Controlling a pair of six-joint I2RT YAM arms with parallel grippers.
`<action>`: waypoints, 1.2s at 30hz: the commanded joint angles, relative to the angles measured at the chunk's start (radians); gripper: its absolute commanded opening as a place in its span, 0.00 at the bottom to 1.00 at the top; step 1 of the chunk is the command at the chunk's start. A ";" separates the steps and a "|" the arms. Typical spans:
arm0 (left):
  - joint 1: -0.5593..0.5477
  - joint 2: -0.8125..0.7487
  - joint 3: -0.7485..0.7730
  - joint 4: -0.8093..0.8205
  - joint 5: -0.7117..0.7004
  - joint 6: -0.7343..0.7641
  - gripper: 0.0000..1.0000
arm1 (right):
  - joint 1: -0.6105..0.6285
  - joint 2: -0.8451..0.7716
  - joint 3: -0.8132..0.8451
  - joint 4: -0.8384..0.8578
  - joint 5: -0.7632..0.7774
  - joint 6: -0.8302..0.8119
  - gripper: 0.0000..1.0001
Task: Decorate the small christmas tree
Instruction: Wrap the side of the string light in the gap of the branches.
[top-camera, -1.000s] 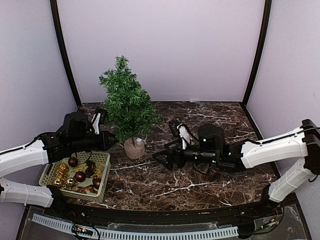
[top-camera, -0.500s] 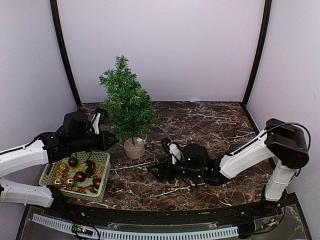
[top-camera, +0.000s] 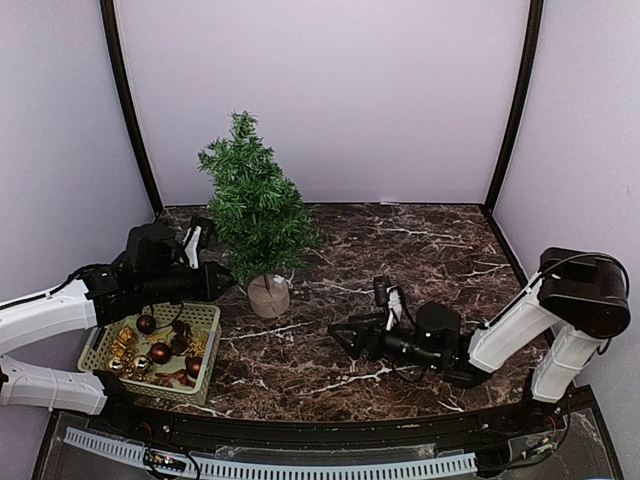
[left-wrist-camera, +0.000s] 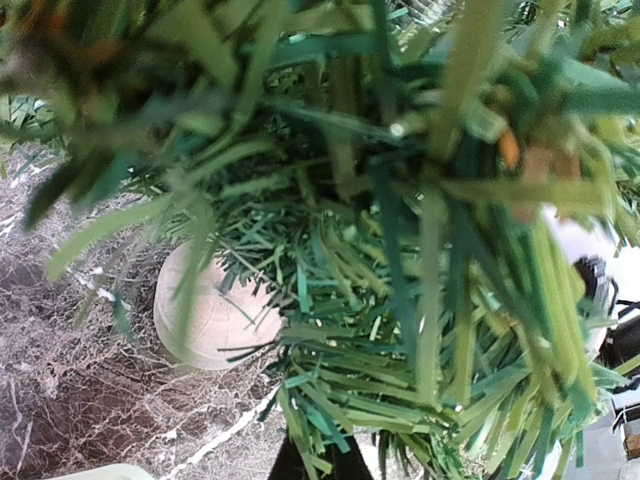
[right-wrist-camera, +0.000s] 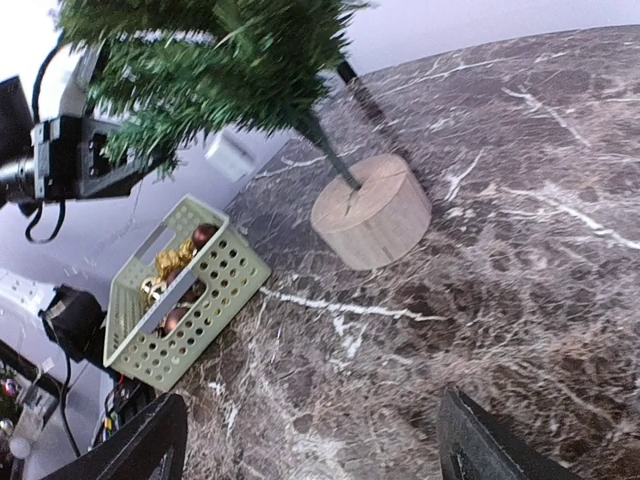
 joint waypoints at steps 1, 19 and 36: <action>0.009 -0.017 0.045 -0.008 0.005 0.009 0.00 | -0.065 0.034 -0.043 0.199 -0.006 0.097 0.85; 0.011 -0.030 0.048 -0.016 0.023 0.014 0.00 | -0.007 0.328 0.439 -0.061 -0.139 -0.084 0.71; 0.012 -0.023 0.037 0.007 0.047 0.006 0.00 | 0.004 0.505 0.645 -0.108 -0.123 -0.132 0.46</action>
